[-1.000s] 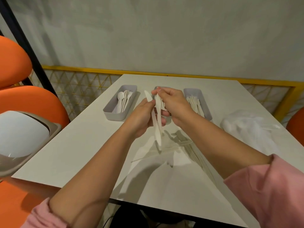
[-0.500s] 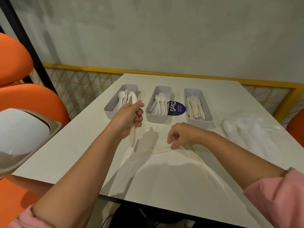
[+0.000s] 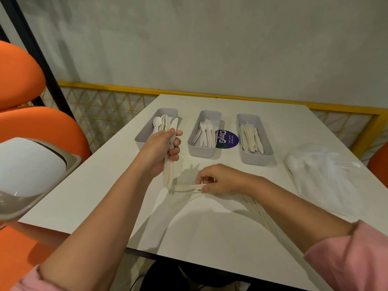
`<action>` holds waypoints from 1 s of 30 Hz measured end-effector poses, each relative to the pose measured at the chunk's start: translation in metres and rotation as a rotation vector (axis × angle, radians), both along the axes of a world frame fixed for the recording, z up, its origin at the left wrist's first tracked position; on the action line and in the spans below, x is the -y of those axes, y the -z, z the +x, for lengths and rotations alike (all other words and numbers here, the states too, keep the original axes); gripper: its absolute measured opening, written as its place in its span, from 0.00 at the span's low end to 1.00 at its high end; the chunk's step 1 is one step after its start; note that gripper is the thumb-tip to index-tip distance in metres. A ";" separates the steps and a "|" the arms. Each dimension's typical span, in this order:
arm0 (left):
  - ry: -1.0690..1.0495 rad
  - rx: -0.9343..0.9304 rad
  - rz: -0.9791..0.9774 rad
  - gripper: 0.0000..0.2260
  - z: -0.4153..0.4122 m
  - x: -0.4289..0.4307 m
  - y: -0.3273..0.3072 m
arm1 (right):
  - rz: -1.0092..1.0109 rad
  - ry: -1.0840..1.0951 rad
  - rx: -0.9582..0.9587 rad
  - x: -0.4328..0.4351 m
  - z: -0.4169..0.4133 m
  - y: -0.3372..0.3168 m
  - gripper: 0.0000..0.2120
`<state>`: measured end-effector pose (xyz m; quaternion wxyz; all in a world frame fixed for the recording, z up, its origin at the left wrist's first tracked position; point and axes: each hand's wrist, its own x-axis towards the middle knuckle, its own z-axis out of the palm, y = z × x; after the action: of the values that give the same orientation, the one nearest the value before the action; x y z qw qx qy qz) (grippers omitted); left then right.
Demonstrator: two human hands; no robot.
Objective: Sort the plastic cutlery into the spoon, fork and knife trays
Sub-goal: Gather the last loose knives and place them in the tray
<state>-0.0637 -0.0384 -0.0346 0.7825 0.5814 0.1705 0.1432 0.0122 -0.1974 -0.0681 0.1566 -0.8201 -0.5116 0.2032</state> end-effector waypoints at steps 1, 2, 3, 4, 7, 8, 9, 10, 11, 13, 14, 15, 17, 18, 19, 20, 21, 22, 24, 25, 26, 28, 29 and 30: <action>0.004 -0.002 -0.002 0.11 -0.001 0.000 0.000 | -0.011 -0.013 0.005 0.000 -0.001 0.002 0.10; 0.007 -0.004 -0.002 0.11 -0.001 0.001 0.001 | -0.021 -0.020 0.021 0.001 -0.001 0.003 0.11; 0.005 -0.007 -0.002 0.11 -0.002 0.001 0.001 | -0.028 -0.017 0.037 0.002 0.000 0.004 0.12; 0.003 -0.009 -0.001 0.11 -0.002 0.001 0.002 | -0.023 -0.006 0.045 0.003 0.001 0.005 0.12; 0.002 -0.016 0.001 0.11 -0.003 0.001 0.004 | 0.000 0.019 0.066 0.005 0.004 0.007 0.08; 0.004 -0.019 0.001 0.11 -0.002 0.001 0.004 | -0.017 0.012 0.086 0.005 0.004 0.007 0.08; 0.006 -0.021 0.001 0.11 -0.002 0.002 0.004 | -0.041 -0.001 0.104 0.005 0.004 0.009 0.08; 0.008 -0.023 0.003 0.11 -0.001 0.003 0.004 | -0.065 -0.010 0.115 0.005 0.004 0.009 0.07; 0.012 -0.025 0.006 0.11 0.000 0.004 0.004 | -0.081 -0.015 0.122 0.006 0.003 0.010 0.05; 0.019 -0.028 0.011 0.11 0.001 0.007 0.003 | -0.111 -0.015 0.153 0.007 0.000 0.011 0.05; 0.022 -0.029 0.011 0.11 0.002 0.008 0.003 | -0.126 -0.010 0.171 0.007 -0.001 0.011 0.06; 0.023 -0.029 0.012 0.11 0.002 0.009 0.003 | -0.136 -0.002 0.174 0.008 -0.002 0.012 0.06; 0.022 -0.031 0.012 0.11 0.002 0.009 0.004 | -0.139 0.040 0.142 0.009 -0.003 0.012 0.06; 0.020 -0.030 0.012 0.11 0.001 0.009 0.004 | -0.127 0.073 0.127 0.010 -0.002 0.011 0.06; 0.018 -0.026 0.010 0.12 0.001 0.009 0.005 | -0.104 0.111 0.118 0.011 0.000 0.009 0.06; 0.016 -0.022 0.004 0.12 0.001 0.009 0.005 | -0.071 0.152 0.111 0.012 0.001 0.006 0.06; 0.013 -0.017 -0.003 0.12 0.002 0.009 0.005 | -0.031 0.194 0.104 0.013 0.003 0.002 0.06; 0.008 -0.011 -0.010 0.13 0.002 0.009 0.005 | 0.011 0.230 0.102 0.013 0.004 -0.003 0.06; -0.009 0.003 -0.011 0.13 0.004 0.009 0.004 | 0.073 0.284 0.126 0.012 0.004 -0.011 0.06; -0.018 0.012 -0.009 0.12 0.006 0.009 0.003 | 0.089 0.303 0.141 0.011 0.004 -0.014 0.05; -0.026 0.023 -0.014 0.12 0.007 0.010 0.002 | 0.099 0.322 0.151 0.011 0.005 -0.017 0.04; -0.041 0.050 -0.038 0.12 0.011 0.015 0.000 | 0.114 0.374 0.148 0.011 0.008 -0.024 0.03; -0.050 0.057 -0.042 0.12 0.014 0.018 -0.001 | 0.133 0.401 0.124 0.011 0.010 -0.030 0.04; -0.059 0.054 -0.035 0.11 0.016 0.022 -0.003 | 0.164 0.431 0.070 0.012 0.011 -0.036 0.06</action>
<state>-0.0477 -0.0608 -0.0320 0.7924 0.5582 0.1687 0.1789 0.0236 -0.2089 -0.0326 0.2447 -0.9013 -0.3447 0.0943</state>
